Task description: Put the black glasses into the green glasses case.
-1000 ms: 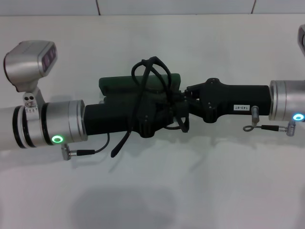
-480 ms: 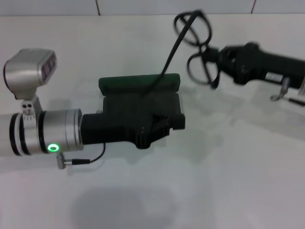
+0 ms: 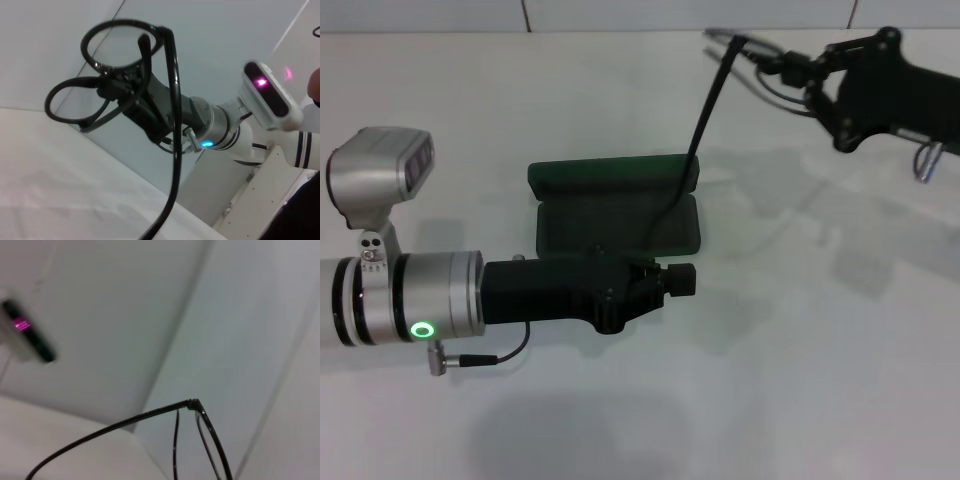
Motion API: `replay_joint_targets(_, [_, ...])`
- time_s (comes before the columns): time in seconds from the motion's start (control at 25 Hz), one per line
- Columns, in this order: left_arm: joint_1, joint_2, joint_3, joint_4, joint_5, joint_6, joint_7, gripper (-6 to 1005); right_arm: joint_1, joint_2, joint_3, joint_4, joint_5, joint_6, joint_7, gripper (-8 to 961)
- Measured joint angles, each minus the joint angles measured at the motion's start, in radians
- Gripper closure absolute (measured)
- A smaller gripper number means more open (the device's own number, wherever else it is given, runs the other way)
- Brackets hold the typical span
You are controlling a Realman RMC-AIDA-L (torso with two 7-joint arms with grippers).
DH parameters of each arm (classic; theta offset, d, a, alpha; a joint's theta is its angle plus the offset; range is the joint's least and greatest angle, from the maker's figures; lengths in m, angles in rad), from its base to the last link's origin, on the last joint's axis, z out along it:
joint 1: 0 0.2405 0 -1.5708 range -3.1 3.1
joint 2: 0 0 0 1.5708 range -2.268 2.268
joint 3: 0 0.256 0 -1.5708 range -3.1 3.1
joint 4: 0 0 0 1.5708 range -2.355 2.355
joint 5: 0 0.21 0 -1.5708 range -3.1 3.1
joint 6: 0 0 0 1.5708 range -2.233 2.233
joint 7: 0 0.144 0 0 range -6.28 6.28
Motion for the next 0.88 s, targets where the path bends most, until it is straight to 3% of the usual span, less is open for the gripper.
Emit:
replay_joint_targets(0.36, [-0.012,-0.003,0.040,0.000,0.000,0.008,-0.006,1000,0.006,0.002,-0.283,0.024,0.221,0.114,-0.249,879])
replay_joint_targets(0.88, [-0.040,-0.007,0.057,0.000,-0.012,0.011,-0.016,1000,0.010,0.002,-0.432,0.026,0.258,0.156,-0.247,875])
